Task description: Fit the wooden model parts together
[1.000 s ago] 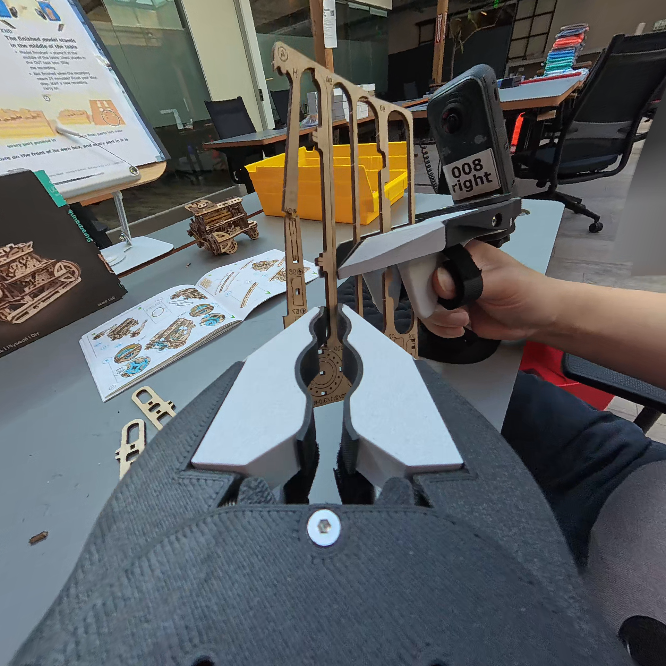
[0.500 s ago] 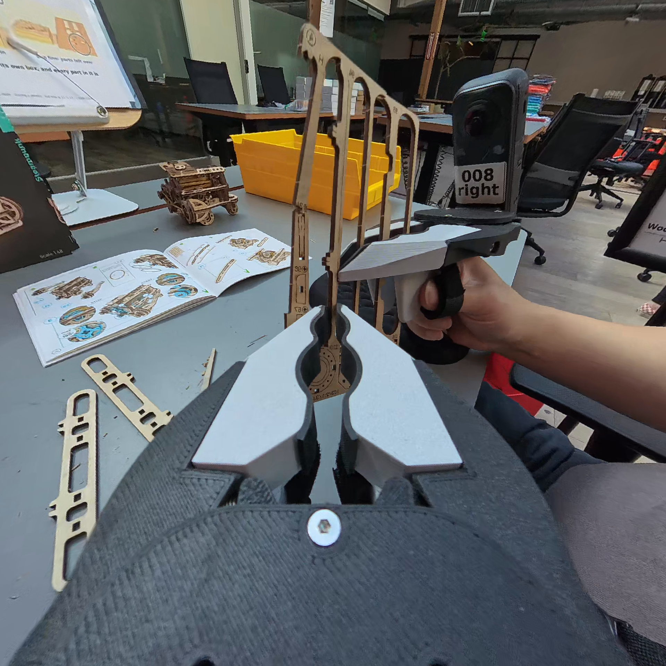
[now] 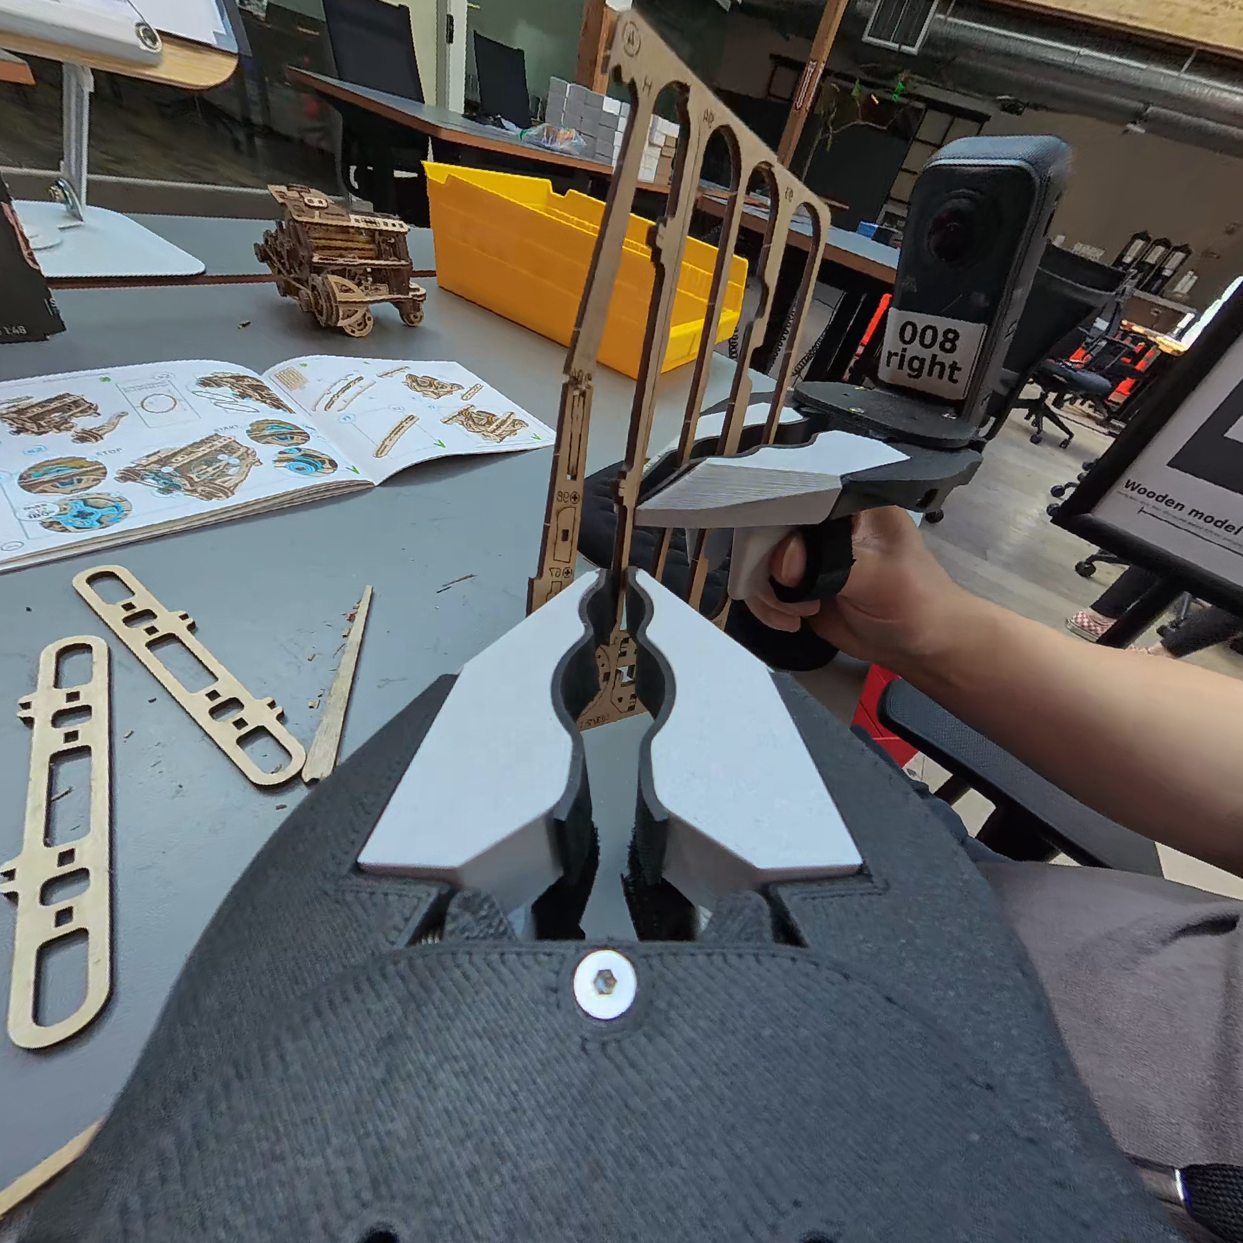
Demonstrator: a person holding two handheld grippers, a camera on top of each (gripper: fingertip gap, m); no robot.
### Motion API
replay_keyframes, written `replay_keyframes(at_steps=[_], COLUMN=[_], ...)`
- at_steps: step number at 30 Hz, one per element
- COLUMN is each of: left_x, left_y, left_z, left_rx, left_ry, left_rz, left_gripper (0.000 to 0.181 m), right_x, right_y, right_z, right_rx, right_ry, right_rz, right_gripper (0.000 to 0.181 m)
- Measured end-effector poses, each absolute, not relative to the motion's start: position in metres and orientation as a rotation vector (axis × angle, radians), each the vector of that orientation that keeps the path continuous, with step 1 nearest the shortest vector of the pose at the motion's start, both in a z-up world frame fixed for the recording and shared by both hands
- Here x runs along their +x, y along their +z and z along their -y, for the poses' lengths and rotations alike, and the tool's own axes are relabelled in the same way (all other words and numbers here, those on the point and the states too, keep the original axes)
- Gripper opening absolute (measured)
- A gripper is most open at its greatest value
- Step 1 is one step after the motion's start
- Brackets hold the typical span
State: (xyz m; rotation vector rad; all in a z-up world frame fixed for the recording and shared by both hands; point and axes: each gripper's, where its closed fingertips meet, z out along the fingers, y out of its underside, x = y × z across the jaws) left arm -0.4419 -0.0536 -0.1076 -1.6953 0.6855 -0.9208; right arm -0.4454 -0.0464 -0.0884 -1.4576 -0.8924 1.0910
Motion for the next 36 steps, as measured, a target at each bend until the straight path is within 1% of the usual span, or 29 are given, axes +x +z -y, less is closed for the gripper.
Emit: replay_keyframes(at_steps=[17,27,29,31,36], left_x=[-0.454,-0.456,-0.450,-0.455,-0.463], left_y=[-0.130,-0.132,-0.123,-0.127,-0.123], left_z=[0.042,0.041,0.052,0.048,0.041], left_rx=[-1.823,-1.834,-1.787,-1.801,-1.782], left_ry=[-1.114,-1.091,-1.201,-1.131,-1.094], left_rz=[-0.629,-0.635,-0.672,-0.677,-0.651], left_gripper=[0.000,0.001,0.000,0.000,0.001], right_x=[-0.461,-0.462,-0.452,-0.456,-0.449], right_y=[-0.111,-0.115,-0.118,-0.107,-0.106], right_z=[0.033,0.030,0.010,0.023,0.015], right_rx=[-1.611,-1.653,-1.698,-1.627,-1.656], right_ry=[1.011,1.086,0.951,1.113,1.129], right_rz=[0.990,0.976,0.874,0.906,0.825], right_gripper=[0.000,0.000,0.000,0.000,0.000])
